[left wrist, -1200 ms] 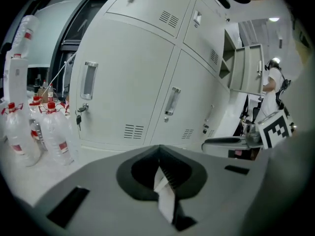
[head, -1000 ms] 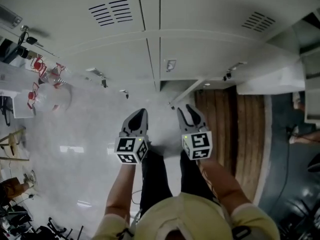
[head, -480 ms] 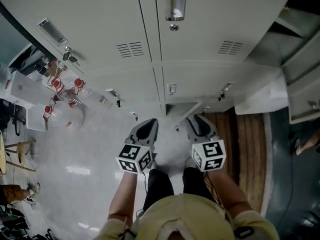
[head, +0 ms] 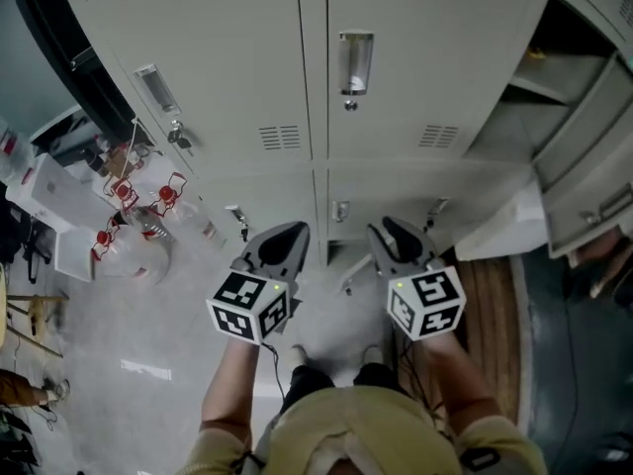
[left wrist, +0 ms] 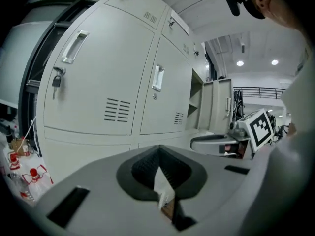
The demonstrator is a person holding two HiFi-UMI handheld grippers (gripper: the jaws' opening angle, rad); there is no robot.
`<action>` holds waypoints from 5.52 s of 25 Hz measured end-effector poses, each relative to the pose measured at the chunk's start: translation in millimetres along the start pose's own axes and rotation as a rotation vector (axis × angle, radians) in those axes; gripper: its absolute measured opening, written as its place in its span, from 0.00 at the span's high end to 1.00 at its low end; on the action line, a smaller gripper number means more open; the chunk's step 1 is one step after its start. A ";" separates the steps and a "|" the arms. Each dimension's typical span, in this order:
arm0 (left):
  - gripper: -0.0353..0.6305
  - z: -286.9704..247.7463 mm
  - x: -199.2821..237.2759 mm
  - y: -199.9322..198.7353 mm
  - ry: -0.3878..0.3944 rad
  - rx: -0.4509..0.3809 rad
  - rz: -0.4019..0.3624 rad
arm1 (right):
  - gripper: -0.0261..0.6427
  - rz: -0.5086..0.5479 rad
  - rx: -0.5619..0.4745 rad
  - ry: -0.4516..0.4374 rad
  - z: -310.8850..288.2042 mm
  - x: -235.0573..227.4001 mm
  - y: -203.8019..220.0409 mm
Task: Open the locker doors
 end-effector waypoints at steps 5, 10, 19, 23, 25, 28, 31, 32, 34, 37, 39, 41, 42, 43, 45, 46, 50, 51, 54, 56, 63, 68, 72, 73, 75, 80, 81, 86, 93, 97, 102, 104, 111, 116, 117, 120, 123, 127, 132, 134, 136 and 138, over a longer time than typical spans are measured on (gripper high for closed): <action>0.94 17.2 5.2 -55.8 -0.047 -0.048 -0.090 | 0.82 0.023 -0.098 -0.014 8.3 -1.4 -66.9; 0.94 38.3 9.6 -108.9 -0.085 -0.114 -0.206 | 0.82 0.042 -0.194 -0.032 21.2 -3.7 -140.9; 0.94 69.0 17.9 -179.2 -0.105 -0.292 -0.260 | 0.82 0.205 -0.318 0.033 31.3 26.0 -217.2; 0.94 81.3 19.0 -193.6 -0.083 -0.317 -0.299 | 0.82 0.220 -0.363 0.042 32.0 41.5 -234.5; 0.94 87.6 20.8 -199.0 -0.067 -0.327 -0.306 | 0.82 0.227 -0.387 0.053 34.3 47.2 -243.1; 0.94 94.4 25.9 -205.0 -0.026 -0.325 -0.292 | 0.82 0.215 -0.424 0.076 40.3 51.5 -255.9; 0.94 102.3 37.1 -215.4 -0.004 -0.332 -0.289 | 0.82 0.211 -0.463 0.095 43.5 57.4 -272.9; 0.94 105.1 40.6 -220.0 -0.002 -0.335 -0.299 | 0.82 0.215 -0.475 0.106 43.7 59.2 -279.1; 0.94 110.0 46.3 -229.6 -0.006 -0.342 -0.329 | 0.82 0.231 -0.500 0.126 43.6 62.9 -291.4; 0.94 115.8 52.7 -242.5 -0.011 -0.350 -0.375 | 0.82 0.281 -0.540 0.166 44.0 71.0 -313.8; 0.94 119.8 54.7 -249.2 -0.011 -0.354 -0.403 | 0.82 0.321 -0.565 0.195 45.8 77.8 -329.6; 0.94 124.1 55.6 -256.7 -0.009 -0.363 -0.427 | 0.82 0.353 -0.579 0.218 46.9 83.3 -344.6; 0.94 126.4 56.3 -261.3 -0.009 -0.373 -0.435 | 0.82 0.363 -0.582 0.227 47.0 85.3 -351.9; 0.94 128.9 57.7 -266.6 -0.012 -0.386 -0.440 | 0.82 0.370 -0.585 0.234 46.8 87.0 -358.9; 0.94 133.5 62.1 -278.4 -0.024 -0.418 -0.440 | 0.82 0.379 -0.597 0.242 46.3 89.9 -371.8; 0.94 135.2 63.8 -284.4 -0.029 -0.435 -0.436 | 0.82 0.385 -0.604 0.244 46.2 90.8 -377.5; 0.94 137.3 59.5 -308.8 -0.040 -0.492 -0.437 | 0.80 0.400 -0.631 0.251 48.1 85.6 -400.4; 0.94 136.5 56.5 -314.6 -0.046 -0.501 -0.447 | 0.80 0.395 -0.642 0.249 48.3 82.9 -405.7; 0.94 129.7 45.3 -331.1 -0.062 -0.519 -0.476 | 0.79 0.395 -0.672 0.243 47.7 73.8 -421.4; 0.94 125.7 38.6 -341.0 -0.079 -0.533 -0.497 | 0.79 0.413 -0.691 0.242 47.4 67.7 -431.8; 0.94 117.6 33.2 -371.1 -0.147 -0.598 -0.528 | 0.78 0.478 -0.746 0.234 38.8 48.9 -475.9; 0.94 109.4 40.5 -385.0 -0.194 -0.598 -0.526 | 0.77 0.505 -0.806 0.234 32.2 39.8 -509.1; 0.94 108.8 44.5 -394.2 -0.233 -0.610 -0.532 | 0.76 0.512 -0.851 0.232 28.2 37.1 -530.5; 0.94 108.4 44.6 -396.7 -0.241 -0.614 -0.535 | 0.76 0.518 -0.857 0.239 26.6 36.2 -535.6; 0.94 106.8 43.9 -401.0 -0.251 -0.621 -0.543 | 0.75 0.526 -0.868 0.257 23.4 32.8 -545.4; 0.94 100.2 43.6 -405.7 -0.262 -0.621 -0.558 | 0.74 0.529 -0.872 0.274 15.7 25.3 -564.1; 0.94 99.4 44.4 -406.7 -0.264 -0.621 -0.558 | 0.74 0.529 -0.871 0.276 14.9 24.7 -567.1; 0.94 97.5 46.9 -414.0 -0.267 -0.627 -0.560 | 0.74 0.535 -0.871 0.286 13.5 23.6 -576.6; 0.94 97.0 37.4 -416.3 -0.236 -0.639 -0.578 | 0.74 0.571 -0.824 0.344 12.3 25.4 -585.5; 0.94 98.4 33.7 -413.6 -0.227 -0.640 -0.595 | 0.75 0.568 -0.801 0.361 9.9 23.8 -586.9; 0.94 104.7 36.3 -407.5 -0.233 -0.638 -0.599 | 0.83 0.557 -0.790 0.378 16.3 23.6 -587.3; 0.94 107.7 37.0 -405.2 -0.229 -0.639 -0.590 | 0.83 0.560 -0.789 0.379 22.0 26.0 -585.8; 0.94 111.6 34.0 -398.1 -0.200 -0.640 -0.563 | 0.83 0.528 -0.794 0.323 48.9 33.0 -578.2; 0.94 110.1 18.3 -399.1 -0.159 -0.648 -0.568 | 0.83 0.481 -0.813 0.247 76.4 36.5 -569.2; 0.94 109.0 14.6 -399.5 -0.148 -0.651 -0.566 | 0.83 0.471 -0.819 0.232 82.6 37.0 -567.5; 0.94 102.7 2.7 -399.3 -0.108 -0.654 -0.562 | 0.83 0.447 -0.833 0.195 102.9 38.3 -562.7; 0.94 95.8 -10.6 -396.6 -0.064 -0.655 -0.566 | 0.83 0.407 -0.847 0.154 123.7 36.9 -555.6; 0.94 87.8 -26.9 -396.3 -0.005 -0.661 -0.565 | 0.83 0.397 -0.854 0.130 155.2 32.5 -546.8; 0.94 81.5 -41.9 -395.4 0.052 -0.680 -0.554 | 0.81 0.387 -0.865 0.136 191.1 23.1 -536.8; 0.94 75.6 -49.2 -395.5 0.077 -0.681 -0.551 | 0.81 0.401 -0.863 0.165 206.0 17.2 -533.1; 0.94 67.8 -58.3 -396.1 0.113 -0.681 -0.547 | 0.81 0.425 -0.859 0.233 222.0 9.8 -528.6; 0.94 62.1 -64.3 -395.4 0.138 -0.678 -0.546 | 0.81 0.456 -0.857 0.307 231.8 2.6 -524.1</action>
Point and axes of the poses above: the fingertips, and each gripper's own axes: z backward along the fingers, x to its left, y out of its underside, the point moved 4 cm from there along z, backward along the fingers
